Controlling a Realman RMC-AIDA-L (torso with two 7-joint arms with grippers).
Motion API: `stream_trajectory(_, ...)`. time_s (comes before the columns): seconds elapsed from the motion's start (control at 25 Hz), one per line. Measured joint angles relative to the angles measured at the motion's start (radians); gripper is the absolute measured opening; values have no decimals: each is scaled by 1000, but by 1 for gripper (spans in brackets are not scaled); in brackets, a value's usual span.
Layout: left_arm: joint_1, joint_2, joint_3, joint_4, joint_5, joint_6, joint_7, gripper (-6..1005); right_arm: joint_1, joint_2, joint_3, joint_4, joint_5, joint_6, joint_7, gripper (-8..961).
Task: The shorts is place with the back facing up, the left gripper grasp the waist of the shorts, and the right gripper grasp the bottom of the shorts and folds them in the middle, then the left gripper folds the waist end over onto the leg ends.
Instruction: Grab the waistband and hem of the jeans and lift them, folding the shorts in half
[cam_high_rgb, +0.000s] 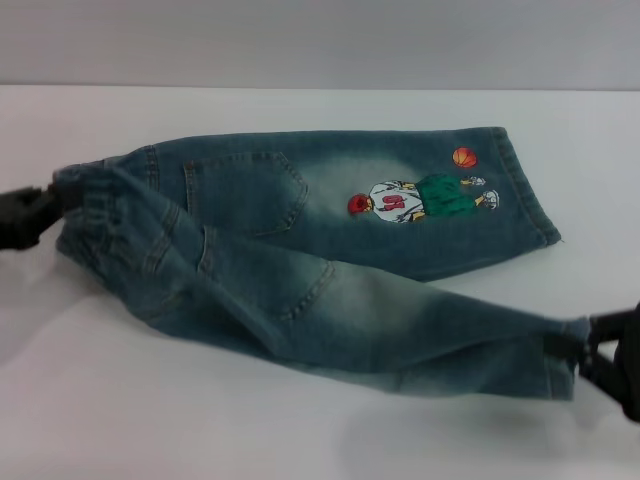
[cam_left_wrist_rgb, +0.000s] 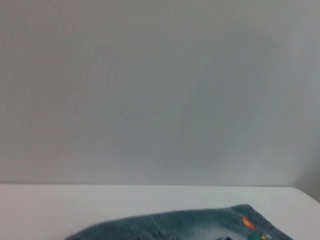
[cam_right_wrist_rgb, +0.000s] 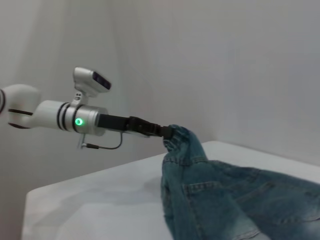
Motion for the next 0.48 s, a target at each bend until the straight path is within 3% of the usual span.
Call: stream_trajectory(0.48, -81, 1, 4, -15, 2, -136, -51, 69, 87, -33, 130, -7, 37, 22, 49, 0)
